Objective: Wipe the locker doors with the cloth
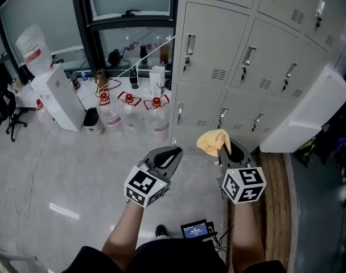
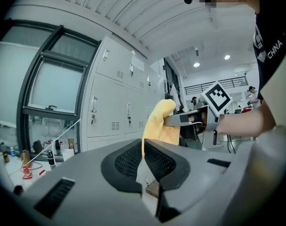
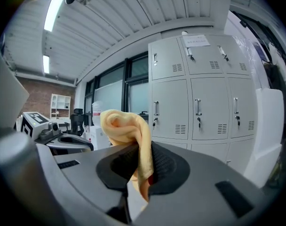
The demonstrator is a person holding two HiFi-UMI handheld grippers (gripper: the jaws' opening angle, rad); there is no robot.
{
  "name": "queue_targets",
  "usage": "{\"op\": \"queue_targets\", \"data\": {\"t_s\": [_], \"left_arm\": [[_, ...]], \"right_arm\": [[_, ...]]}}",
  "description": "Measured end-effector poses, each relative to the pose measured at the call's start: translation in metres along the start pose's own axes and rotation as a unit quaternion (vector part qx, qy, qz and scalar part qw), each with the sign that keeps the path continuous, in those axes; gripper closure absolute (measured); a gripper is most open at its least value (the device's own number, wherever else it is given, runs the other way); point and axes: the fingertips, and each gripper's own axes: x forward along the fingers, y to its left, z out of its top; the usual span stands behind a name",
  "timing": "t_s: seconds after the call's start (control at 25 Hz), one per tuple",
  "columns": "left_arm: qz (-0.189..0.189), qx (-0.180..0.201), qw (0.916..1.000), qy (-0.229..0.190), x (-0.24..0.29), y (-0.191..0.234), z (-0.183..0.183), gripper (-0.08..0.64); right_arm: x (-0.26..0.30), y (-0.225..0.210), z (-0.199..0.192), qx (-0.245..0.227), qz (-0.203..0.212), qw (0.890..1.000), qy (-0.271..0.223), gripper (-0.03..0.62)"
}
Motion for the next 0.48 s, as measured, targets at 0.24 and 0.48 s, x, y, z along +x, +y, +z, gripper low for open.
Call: {"op": "queue_targets", "data": {"t_s": [0.24, 0.48], "left_arm": [[0.02, -0.01, 0.9997, -0.002, 0.022, -0.036, 0.002, 0.529], [0.026, -0.004, 0.9997, 0.0, 0.059, -0.075, 0.008, 0.529]], "right_arm": [[-0.031, -0.022, -0.009, 0.003, 0.008, 1.0, 0.002, 0.52], [-0.059, -0.071, -0.014, 0.012, 0.003, 1.0, 0.003, 0.52]]}}
